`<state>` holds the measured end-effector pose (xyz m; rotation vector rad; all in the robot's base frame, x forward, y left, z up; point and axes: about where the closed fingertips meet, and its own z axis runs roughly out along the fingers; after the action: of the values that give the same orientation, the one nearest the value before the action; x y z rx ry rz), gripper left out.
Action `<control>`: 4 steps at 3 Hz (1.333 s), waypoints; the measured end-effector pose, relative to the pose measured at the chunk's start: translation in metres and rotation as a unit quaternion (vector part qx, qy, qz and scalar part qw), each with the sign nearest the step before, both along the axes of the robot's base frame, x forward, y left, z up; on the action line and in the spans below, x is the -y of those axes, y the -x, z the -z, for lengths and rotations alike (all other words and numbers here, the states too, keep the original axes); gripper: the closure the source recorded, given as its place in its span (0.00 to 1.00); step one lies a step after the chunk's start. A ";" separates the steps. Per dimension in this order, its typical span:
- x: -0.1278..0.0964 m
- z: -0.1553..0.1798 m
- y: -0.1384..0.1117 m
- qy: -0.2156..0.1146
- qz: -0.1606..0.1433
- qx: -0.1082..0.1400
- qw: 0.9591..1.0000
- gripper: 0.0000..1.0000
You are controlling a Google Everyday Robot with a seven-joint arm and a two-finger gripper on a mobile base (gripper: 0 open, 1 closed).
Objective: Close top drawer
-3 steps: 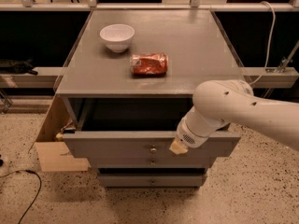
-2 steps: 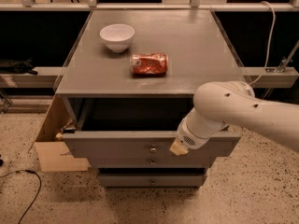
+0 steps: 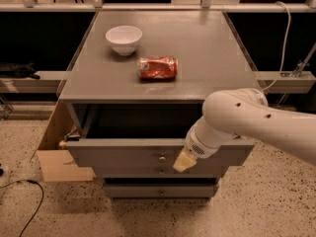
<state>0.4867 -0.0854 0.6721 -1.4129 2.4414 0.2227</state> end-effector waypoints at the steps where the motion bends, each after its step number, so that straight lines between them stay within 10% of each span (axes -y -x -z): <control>1: 0.002 -0.007 0.003 -0.007 0.002 0.016 1.000 0.00; 3: 0.013 -0.013 0.021 -0.032 0.010 0.032 0.999 0.00; 4: 0.013 -0.013 0.022 -0.032 0.010 0.033 0.999 0.25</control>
Offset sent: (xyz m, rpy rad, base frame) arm -0.0219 -0.0147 0.0145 0.0743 -0.0736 -0.0250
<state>0.4647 -0.0985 0.6855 -1.3461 2.3731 0.2450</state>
